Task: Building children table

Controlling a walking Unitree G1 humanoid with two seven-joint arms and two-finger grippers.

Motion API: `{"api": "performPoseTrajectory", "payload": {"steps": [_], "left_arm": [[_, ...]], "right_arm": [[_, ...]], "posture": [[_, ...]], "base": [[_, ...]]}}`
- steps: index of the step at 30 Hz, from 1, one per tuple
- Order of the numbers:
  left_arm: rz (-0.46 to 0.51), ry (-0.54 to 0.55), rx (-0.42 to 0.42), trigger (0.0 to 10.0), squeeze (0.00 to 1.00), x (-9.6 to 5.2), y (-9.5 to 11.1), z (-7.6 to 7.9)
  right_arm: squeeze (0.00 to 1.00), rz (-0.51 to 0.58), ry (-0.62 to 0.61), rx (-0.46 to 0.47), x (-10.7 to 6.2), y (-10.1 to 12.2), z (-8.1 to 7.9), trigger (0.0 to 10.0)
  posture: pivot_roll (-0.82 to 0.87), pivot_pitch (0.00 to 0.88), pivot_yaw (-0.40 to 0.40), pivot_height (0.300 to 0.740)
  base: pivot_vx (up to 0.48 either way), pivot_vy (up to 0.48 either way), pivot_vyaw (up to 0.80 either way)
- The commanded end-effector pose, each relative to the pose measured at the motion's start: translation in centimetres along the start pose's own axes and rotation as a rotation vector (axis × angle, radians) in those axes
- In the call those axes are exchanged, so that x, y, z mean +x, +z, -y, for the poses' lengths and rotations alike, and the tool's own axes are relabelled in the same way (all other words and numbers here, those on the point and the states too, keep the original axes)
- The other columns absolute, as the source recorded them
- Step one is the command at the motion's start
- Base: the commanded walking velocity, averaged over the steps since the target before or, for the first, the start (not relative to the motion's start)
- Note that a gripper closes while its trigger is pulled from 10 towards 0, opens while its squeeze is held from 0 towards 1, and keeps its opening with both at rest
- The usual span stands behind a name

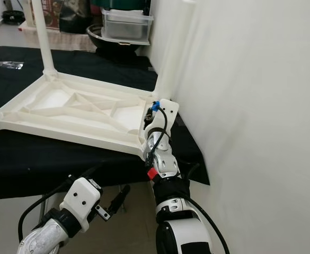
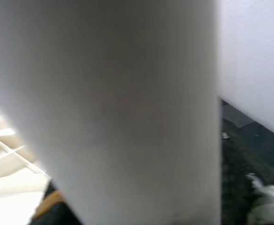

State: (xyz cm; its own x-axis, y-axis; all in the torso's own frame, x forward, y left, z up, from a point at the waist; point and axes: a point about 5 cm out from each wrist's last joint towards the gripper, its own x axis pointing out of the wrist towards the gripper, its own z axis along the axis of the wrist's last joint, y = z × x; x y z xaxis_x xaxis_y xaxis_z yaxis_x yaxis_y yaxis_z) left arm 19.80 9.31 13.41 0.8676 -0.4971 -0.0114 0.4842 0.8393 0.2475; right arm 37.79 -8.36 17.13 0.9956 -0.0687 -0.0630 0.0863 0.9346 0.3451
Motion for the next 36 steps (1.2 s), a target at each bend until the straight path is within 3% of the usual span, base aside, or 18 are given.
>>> {"api": "performPoseTrajectory", "payload": {"steps": [1,3,4,5,6,8,10,11,12,13,17,21,24,25,26,27,30,36], "left_arm": [[-0.008,-0.007,-0.001,10.0,0.00,0.1,-0.2,0.1],[-0.008,-0.006,-0.001,10.0,0.00,0.1,-0.2,0.1],[-0.006,-0.006,-0.003,10.0,0.00,0.1,-0.2,0.1],[-0.006,-0.006,-0.003,10.0,0.00,0.1,-0.2,0.1],[-0.005,-0.006,-0.004,10.0,0.00,0.1,-0.2,0.1],[-0.005,-0.006,-0.004,10.0,0.00,0.1,-0.2,0.1],[-0.005,-0.009,-0.006,10.0,0.00,0.2,-0.2,0.1],[-0.005,-0.009,-0.006,10.0,0.00,0.2,-0.2,0.1],[-0.004,-0.010,-0.007,10.0,0.00,0.2,-0.2,0.2],[-0.004,-0.010,-0.007,10.0,0.00,0.2,-0.2,0.2],[-0.004,-0.032,-0.021,10.0,0.00,0.2,-0.2,0.5],[-0.003,-0.038,-0.023,10.0,0.00,0.3,-0.1,0.5],[-0.003,-0.038,-0.021,10.0,0.00,0.2,-0.1,0.5],[-0.003,-0.035,-0.020,10.0,0.00,0.2,-0.1,0.5],[-0.003,-0.029,-0.016,10.0,0.00,0.2,-0.1,0.3],[-0.004,-0.027,-0.015,10.0,0.00,0.1,-0.1,0.3],[-0.005,-0.027,-0.014,10.0,0.00,0.1,-0.1,0.3],[-0.004,-0.026,-0.013,10.0,0.00,0.1,-0.1,0.3]], "right_arm": [[1.00,-0.040,0.054,0.078,-0.9,-1.4,-2.5,10.0],[1.00,-0.017,0.106,0.080,-0.8,-0.9,-2.9,10.0],[0.00,0.004,0.227,0.102,-0.7,0.0,-3.5,10.0],[0.00,0.004,0.227,0.102,-0.7,0.0,-3.5,10.0],[0.00,0.009,0.357,0.113,-0.8,0.7,-4.0,10.0],[0.00,0.009,0.357,0.113,-0.8,0.7,-4.0,10.0],[0.00,-0.043,0.783,0.121,-1.9,1.5,-3.8,10.0],[0.00,-0.043,0.783,0.121,-1.9,1.5,-3.8,10.0],[0.00,-0.077,0.926,0.115,-2.5,1.5,-3.5,10.0],[0.00,-0.077,0.926,0.115,-2.5,1.5,-3.5,10.0],[0.00,-0.217,1.272,0.002,-3.7,1.2,-2.6,10.0],[0.00,-0.241,1.364,-0.058,-3.6,1.3,-3.3,10.0],[0.00,-0.235,1.374,-0.090,-3.4,1.3,-3.6,10.0],[0.00,-0.222,1.362,-0.148,-3.1,1.0,-3.9,1.1],[0.00,-0.205,1.214,-0.246,-2.0,0.3,-4.6,0.0],[0.00,-0.188,1.107,-0.247,-1.4,0.3,-4.8,0.0],[0.00,-0.186,1.049,-0.236,-1.0,0.3,-4.8,0.0],[0.00,-0.147,0.656,-0.219,0.7,0.7,-2.7,0.0]], "posture": [[0.14,0.000,-0.153,0.740],[0.14,0.000,-0.154,0.740],[0.13,0.000,-0.151,0.740],[0.13,0.000,-0.151,0.740],[0.13,0.000,-0.151,0.740],[0.13,0.000,-0.151,0.740],[0.13,0.000,-0.149,0.740],[0.13,0.000,-0.149,0.740],[0.13,0.000,-0.150,0.740],[0.13,0.000,-0.150,0.740],[0.13,0.000,-0.149,0.740],[0.14,0.000,-0.158,0.740],[0.14,0.000,-0.160,0.740],[0.15,0.000,-0.163,0.740],[0.15,0.000,-0.163,0.740],[0.15,0.000,-0.163,0.740],[0.15,0.000,-0.163,0.740],[0.14,0.000,-0.157,0.740]], "base": [[0.000,0.000,0.00],[0.000,0.000,0.00],[0.000,0.000,0.00],[0.000,0.000,0.00],[0.000,0.000,0.00],[0.000,0.000,0.00],[0.000,0.000,0.00],[0.000,0.000,0.00],[0.000,0.000,0.00],[0.000,0.000,0.00],[0.000,0.000,0.00],[0.000,0.000,0.00],[0.000,0.000,0.00],[0.000,0.000,0.00],[0.000,0.000,0.00],[0.000,0.000,0.00],[0.000,0.000,0.00],[0.000,0.000,0.00]]}}
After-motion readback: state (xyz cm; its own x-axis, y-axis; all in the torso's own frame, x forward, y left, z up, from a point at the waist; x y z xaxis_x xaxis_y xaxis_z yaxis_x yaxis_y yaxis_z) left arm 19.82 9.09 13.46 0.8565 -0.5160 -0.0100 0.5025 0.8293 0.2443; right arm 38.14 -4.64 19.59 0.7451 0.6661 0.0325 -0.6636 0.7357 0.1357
